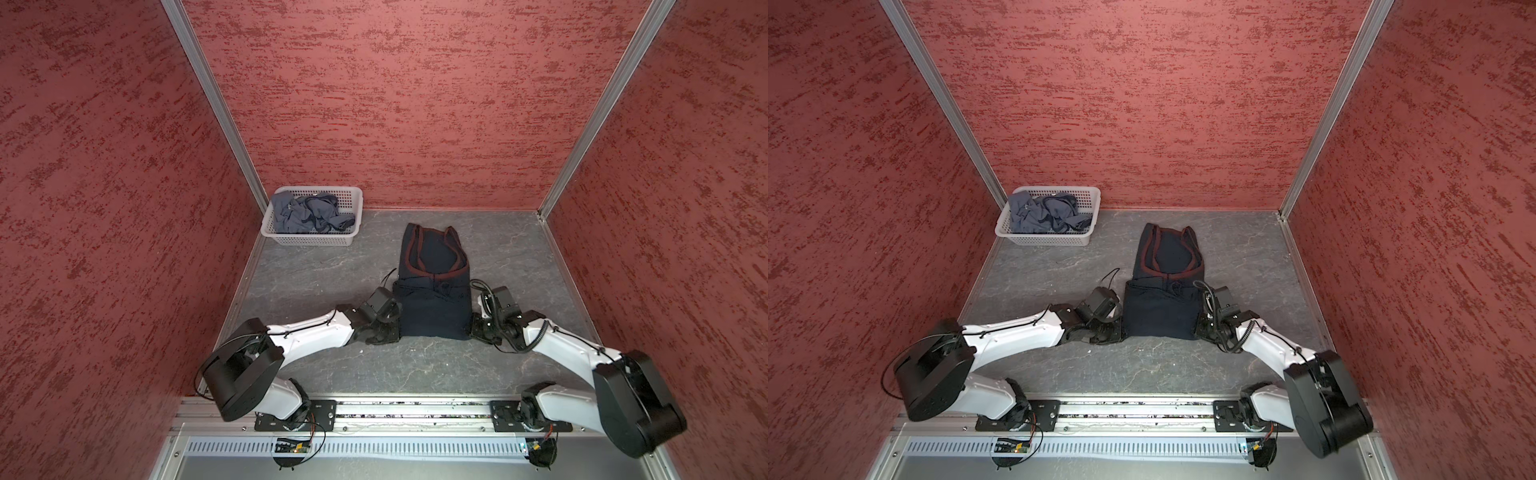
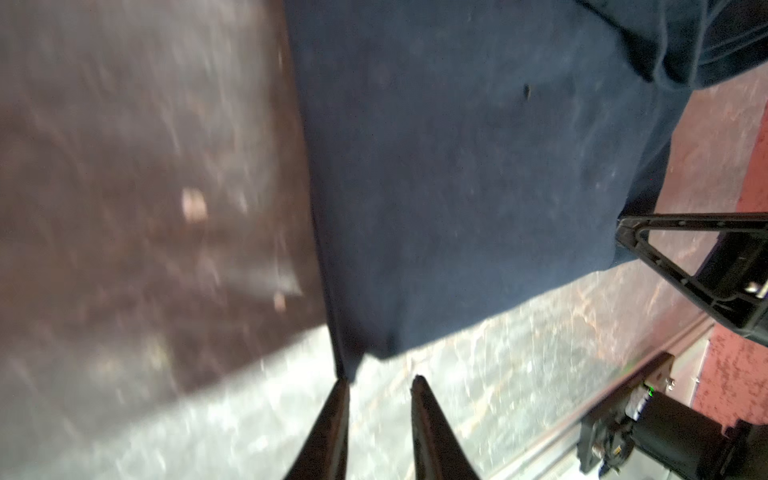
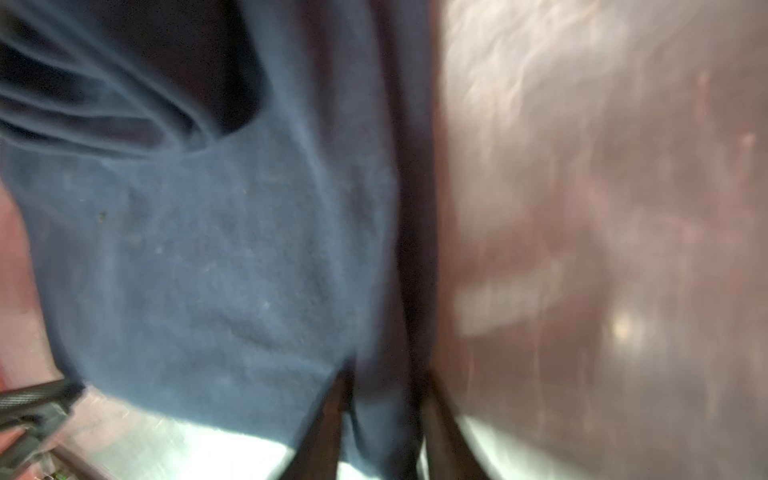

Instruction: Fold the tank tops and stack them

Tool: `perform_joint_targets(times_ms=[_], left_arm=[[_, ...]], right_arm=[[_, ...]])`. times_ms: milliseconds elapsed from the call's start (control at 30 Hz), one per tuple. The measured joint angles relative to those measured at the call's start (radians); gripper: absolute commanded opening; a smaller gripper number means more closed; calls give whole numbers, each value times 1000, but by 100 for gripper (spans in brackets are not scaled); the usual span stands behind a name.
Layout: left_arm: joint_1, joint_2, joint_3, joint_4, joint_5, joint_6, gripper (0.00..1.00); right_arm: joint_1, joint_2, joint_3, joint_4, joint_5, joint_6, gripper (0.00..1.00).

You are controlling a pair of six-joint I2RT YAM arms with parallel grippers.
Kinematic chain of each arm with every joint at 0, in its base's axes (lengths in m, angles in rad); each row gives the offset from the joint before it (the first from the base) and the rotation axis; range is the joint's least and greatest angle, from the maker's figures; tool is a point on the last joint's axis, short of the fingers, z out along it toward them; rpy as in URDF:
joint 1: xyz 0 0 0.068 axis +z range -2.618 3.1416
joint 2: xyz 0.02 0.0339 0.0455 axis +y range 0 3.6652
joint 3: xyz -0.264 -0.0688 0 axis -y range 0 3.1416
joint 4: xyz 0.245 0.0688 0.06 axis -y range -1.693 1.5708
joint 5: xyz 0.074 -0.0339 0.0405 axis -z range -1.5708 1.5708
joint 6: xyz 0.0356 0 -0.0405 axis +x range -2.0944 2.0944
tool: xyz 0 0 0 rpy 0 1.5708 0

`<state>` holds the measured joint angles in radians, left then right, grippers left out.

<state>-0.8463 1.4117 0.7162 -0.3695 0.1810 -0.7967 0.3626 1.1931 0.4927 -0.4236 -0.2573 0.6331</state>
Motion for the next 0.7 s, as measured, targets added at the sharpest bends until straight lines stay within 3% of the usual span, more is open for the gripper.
perform_joint_targets(times_ms=[67, 233, 467, 700], left_arm=[[-11, -36, -3, -33, -9, -3, 58], [68, -52, 56, -61, -21, 42, 57], [139, 159, 289, -6, -5, 148, 53], [148, 321, 369, 30, 35, 182, 51]], right_arm=[[7, -53, 20, -69, 34, 5, 59], [11, -73, 161, -154, 133, -13, 51], [75, 76, 269, -77, 138, -22, 45], [135, 259, 311, 19, 109, -11, 38]])
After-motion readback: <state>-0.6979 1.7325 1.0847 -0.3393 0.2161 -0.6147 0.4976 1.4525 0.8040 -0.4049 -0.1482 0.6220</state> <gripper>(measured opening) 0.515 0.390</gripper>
